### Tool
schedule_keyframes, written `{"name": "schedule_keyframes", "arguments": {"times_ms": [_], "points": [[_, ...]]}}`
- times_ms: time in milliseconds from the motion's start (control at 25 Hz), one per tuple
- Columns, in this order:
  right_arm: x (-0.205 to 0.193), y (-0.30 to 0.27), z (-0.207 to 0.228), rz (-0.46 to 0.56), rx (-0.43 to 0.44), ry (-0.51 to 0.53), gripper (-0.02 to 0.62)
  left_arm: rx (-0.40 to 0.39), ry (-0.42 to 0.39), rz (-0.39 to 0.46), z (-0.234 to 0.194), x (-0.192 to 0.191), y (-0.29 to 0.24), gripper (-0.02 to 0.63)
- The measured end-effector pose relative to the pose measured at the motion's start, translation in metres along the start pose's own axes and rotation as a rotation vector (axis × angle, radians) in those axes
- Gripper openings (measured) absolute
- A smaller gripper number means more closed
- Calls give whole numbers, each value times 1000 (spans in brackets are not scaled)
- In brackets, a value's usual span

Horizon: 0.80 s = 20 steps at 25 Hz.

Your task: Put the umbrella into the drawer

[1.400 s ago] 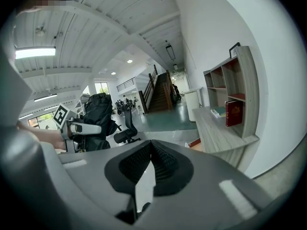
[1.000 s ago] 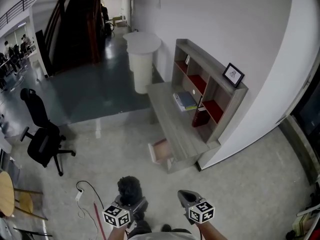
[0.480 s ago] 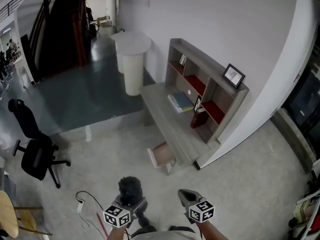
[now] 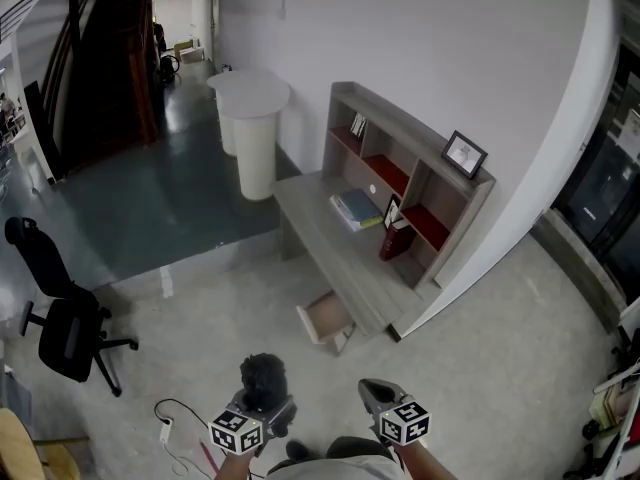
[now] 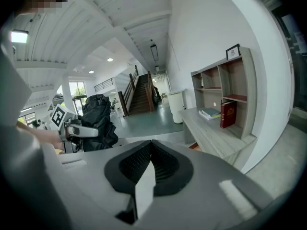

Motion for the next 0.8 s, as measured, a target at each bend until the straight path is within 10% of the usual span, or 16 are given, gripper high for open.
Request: {"name": "schedule_keyframes", "arguments": {"times_ms": [800], "points": [[50, -96, 67, -52, 21, -29, 6, 2, 35, -41, -72, 23, -84, 267]]}}
Point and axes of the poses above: the fingertips, and each gripper's own axes: y backward along the fingers, z to its right, x out of its top, the point moved 6 cm from there along y, backward along the fingers, and after that the axes turned 11 degrees about -y, right-handed, at the moved point
